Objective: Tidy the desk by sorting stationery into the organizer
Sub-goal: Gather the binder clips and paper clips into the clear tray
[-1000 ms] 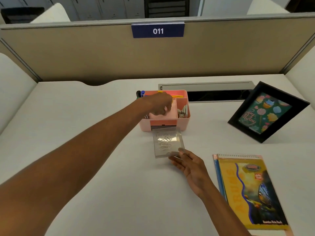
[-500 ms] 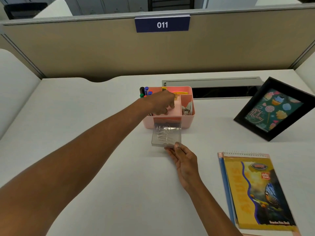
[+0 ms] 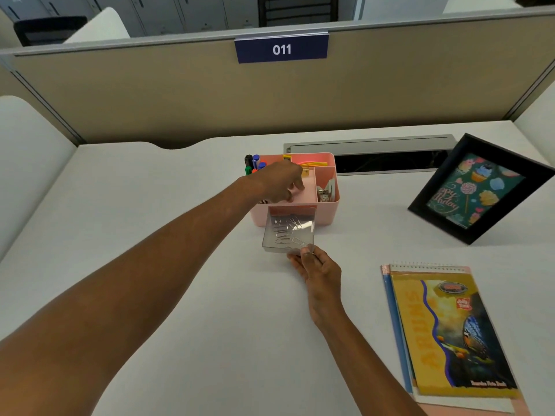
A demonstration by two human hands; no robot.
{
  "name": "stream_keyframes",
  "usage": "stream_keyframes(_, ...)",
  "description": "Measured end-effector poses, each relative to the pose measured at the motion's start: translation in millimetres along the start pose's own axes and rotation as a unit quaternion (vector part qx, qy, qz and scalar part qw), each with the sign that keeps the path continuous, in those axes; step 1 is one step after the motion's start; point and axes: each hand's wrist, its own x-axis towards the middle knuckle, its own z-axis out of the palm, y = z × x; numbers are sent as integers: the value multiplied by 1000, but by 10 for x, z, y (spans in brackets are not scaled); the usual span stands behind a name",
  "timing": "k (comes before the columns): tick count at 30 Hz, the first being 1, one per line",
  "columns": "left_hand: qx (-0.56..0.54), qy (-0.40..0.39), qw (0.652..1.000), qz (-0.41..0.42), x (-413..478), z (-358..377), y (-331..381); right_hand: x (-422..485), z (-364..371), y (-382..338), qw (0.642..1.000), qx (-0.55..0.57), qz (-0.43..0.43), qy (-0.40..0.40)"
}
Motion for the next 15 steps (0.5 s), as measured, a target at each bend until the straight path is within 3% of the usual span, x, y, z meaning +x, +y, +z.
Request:
stream_keyframes(8, 7, 1, 1000, -5, 10, 1, -5, 226, 41, -192, 1000, -23, 6, -3)
stream_keyframes(15, 2, 12, 1000, -9, -4, 56, -20, 451, 164, -311, 982, -176, 54, 54)
